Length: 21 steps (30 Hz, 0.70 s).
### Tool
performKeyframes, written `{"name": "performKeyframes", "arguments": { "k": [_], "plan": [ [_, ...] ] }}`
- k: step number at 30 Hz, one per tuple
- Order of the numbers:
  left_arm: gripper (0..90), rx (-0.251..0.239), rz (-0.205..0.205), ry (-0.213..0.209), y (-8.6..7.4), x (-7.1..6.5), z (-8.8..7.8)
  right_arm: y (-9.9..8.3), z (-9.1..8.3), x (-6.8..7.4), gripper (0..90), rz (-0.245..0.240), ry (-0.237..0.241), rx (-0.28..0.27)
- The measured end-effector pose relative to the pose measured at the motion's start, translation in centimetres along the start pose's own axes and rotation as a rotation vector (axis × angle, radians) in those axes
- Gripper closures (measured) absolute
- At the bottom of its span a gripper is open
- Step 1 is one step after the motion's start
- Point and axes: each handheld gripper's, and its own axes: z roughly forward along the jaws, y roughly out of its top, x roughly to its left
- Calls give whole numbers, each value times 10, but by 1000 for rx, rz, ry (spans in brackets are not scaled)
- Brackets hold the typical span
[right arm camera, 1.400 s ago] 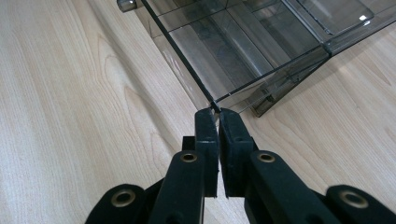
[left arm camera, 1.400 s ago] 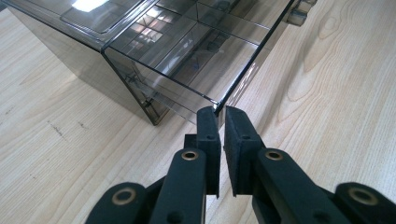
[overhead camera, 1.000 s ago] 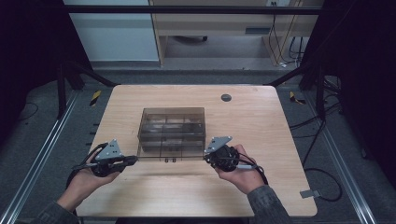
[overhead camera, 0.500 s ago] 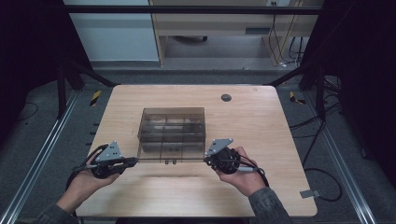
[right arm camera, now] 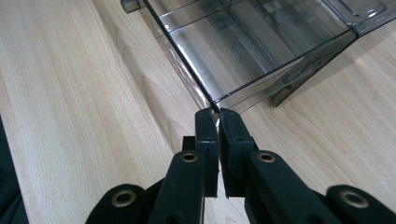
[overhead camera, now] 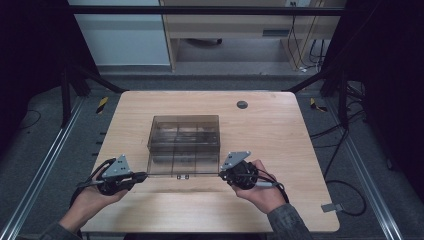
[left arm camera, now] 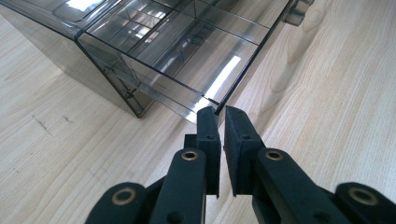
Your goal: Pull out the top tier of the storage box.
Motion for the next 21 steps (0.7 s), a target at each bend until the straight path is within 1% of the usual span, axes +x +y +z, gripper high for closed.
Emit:
{"name": "performKeyframes", "arguments": {
  "k": [5, 6, 8, 9, 10, 11, 13, 14, 15, 16, 18, 19, 20, 21],
  "plan": [
    [836, -19, -20, -3, -3, 0, 1, -1, 1, 0, 867, 2, 6, -2],
    [822, -28, -21, -1, -3, -1, 1, -1, 1, -1, 858, 2, 11, -7],
    [732, -29, -10, 29, -5, -3, 0, -1, 0, -2, 766, 12, 29, -14],
    [681, -34, -7, 37, -6, -5, 0, -2, -1, -2, 704, 15, 19, -21],
    [603, -40, -9, 45, -8, -6, -1, -4, -4, -3, 636, 27, 11, -17],
    [603, -45, -9, 57, -10, -6, -1, -4, -4, -3, 636, 27, 11, -17],
    [494, -60, -22, 83, -14, -7, -2, -8, -5, -7, 549, 49, -5, -8],
    [449, -68, -30, 92, -16, -7, -3, -11, -6, -8, 521, 65, -14, 4],
    [374, -80, -28, 107, -20, -8, -3, -14, -8, -11, 455, 76, -41, 11],
    [320, -85, -30, 123, -21, -8, -4, -17, -9, -13, 416, 89, -63, 17],
    [266, -108, -38, 161, -26, -8, -5, -22, -10, -16, 376, 104, -90, 35],
    [236, -119, -40, 181, -29, -8, -5, -25, -11, -19, 361, 113, -118, 47],
    [199, -134, -53, 195, -32, -9, -5, -29, -11, -21, 347, 123, -140, 68],
    [169, -158, -71, 200, -36, -9, -5, -32, -12, -24, 320, 132, -155, 86]
  ]
}}
